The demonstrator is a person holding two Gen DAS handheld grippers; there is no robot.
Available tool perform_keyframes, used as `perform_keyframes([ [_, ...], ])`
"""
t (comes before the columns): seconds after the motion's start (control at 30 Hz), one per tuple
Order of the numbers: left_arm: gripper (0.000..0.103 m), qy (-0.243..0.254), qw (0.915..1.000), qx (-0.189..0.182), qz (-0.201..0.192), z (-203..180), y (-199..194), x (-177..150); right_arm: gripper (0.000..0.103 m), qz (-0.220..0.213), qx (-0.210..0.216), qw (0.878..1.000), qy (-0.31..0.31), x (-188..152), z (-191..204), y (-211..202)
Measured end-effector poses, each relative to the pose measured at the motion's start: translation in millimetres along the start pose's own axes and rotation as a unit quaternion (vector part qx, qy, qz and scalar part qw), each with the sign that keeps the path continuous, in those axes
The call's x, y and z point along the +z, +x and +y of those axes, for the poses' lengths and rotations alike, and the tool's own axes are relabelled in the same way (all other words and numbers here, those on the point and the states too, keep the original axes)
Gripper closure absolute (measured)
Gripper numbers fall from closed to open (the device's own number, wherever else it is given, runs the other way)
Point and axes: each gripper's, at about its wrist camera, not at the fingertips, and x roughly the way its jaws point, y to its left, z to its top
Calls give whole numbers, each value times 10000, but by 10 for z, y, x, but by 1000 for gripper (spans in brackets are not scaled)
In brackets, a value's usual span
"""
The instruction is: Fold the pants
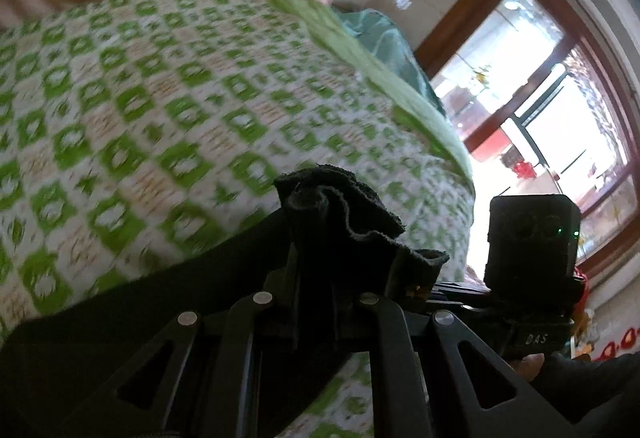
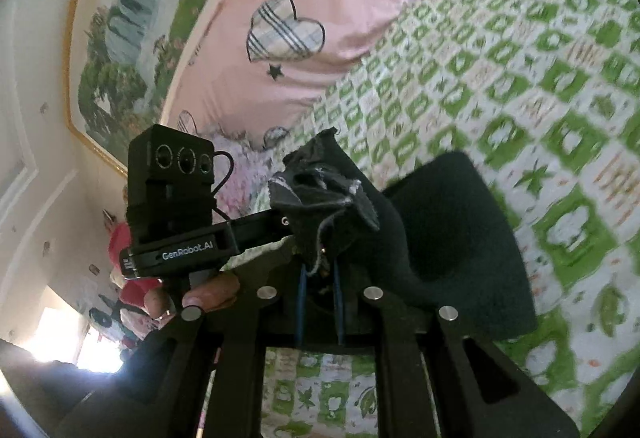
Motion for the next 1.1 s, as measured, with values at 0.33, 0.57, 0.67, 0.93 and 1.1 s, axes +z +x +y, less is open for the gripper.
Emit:
perform_keyframes([
  [0.33,91,-426,9982,428,-42,280,-58,-287,90,533,-517,9961,-472,-83,96,307],
  [0.57,91,-837,9931,783,-232,454,-241,-462,87,783,-749,9925,-565,-135,129,423],
  [0.67,89,-1046,9896,924,-335,535,-368,-539,82,809,-793,9920,-558,-148,147,441],
  [0.93,74,-1468,9762,1425,-722,584,-757,-786,48,1052,-705,9869,-1000,-265,424,599],
  [1.1,72,-1854,9637,1632,-1018,656,-1097,-1031,47,1231,-649,9817,-1298,-310,589,738],
])
